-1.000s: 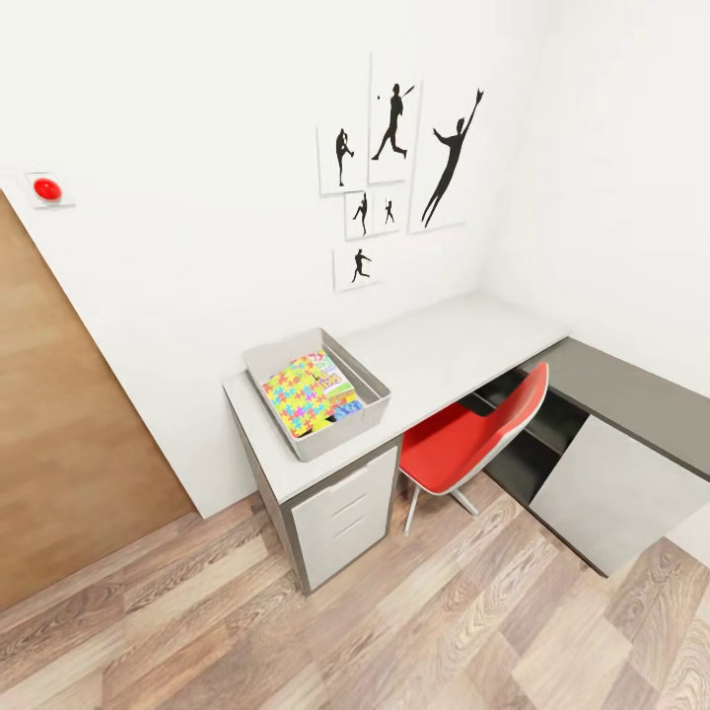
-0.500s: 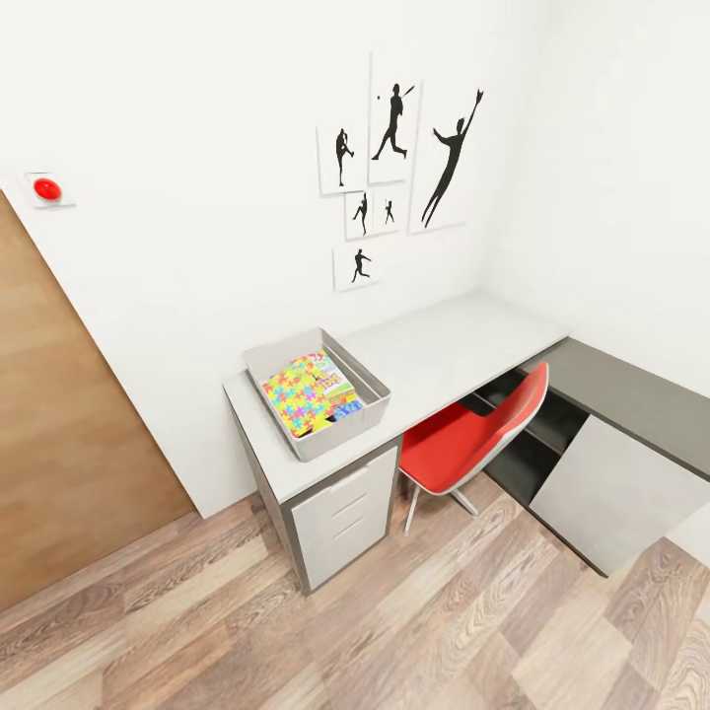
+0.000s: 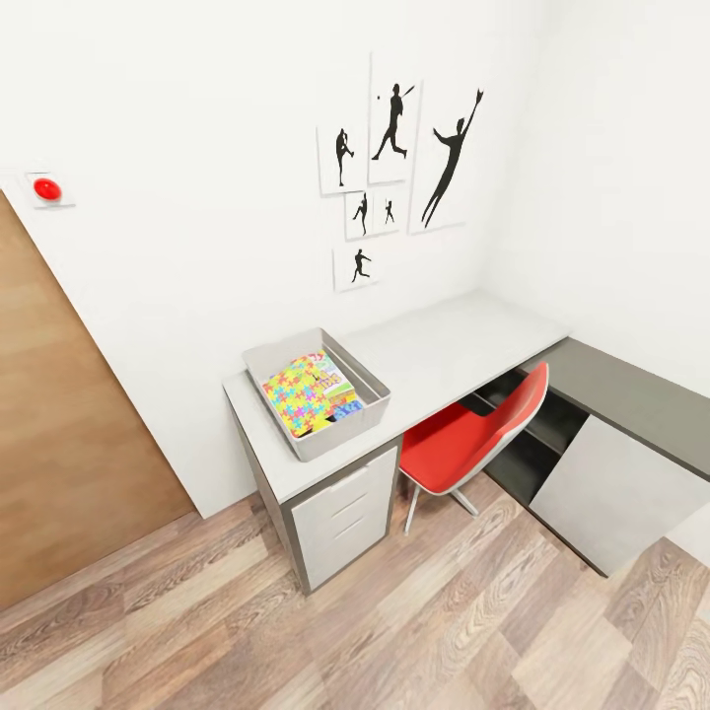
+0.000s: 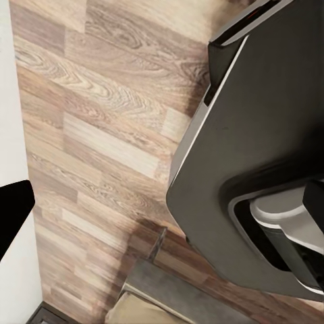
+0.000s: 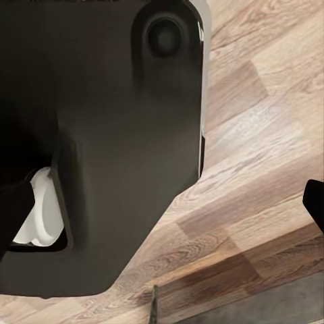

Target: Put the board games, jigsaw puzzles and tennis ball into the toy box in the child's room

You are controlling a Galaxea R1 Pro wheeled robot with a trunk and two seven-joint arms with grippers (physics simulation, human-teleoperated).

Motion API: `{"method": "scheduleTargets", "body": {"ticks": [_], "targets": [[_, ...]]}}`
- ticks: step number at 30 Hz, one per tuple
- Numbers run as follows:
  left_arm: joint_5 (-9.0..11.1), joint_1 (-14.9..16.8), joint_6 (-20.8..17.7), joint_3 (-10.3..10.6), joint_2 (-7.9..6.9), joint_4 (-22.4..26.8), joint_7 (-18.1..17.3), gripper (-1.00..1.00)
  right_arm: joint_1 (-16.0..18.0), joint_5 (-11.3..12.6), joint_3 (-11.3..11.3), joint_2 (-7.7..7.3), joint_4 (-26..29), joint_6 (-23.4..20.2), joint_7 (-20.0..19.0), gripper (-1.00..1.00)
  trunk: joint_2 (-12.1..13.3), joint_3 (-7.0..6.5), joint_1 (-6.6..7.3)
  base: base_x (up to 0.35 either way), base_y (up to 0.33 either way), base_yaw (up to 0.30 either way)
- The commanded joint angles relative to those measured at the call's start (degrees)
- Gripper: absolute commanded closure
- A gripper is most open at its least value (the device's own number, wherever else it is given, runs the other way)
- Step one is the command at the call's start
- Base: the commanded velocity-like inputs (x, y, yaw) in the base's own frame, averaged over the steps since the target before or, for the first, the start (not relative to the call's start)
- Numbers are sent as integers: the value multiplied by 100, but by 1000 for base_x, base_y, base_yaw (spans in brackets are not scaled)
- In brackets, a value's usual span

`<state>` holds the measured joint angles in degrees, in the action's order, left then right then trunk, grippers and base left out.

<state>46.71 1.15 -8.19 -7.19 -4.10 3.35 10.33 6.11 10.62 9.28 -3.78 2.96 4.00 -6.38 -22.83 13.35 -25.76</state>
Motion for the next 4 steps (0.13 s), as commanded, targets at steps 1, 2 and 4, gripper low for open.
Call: {"method": "scheduleTargets", "body": {"ticks": [1,2,4], "targets": [[-20,-1,-34,-46,3,17,30,-100,4,64,45,-1,-6,21,-21,-100,-10,10,-3,0,0,0],[-18,-1,-34,-46,3,17,30,-100,4,66,46,-1,-6,22,-21,-100,-10,10,-3,0,0,0],[-19,-1,-34,-46,4,17,30,-100,4,67,46,-1,-6,22,-21,-100,-10,10,-3,0,0,0]]}}
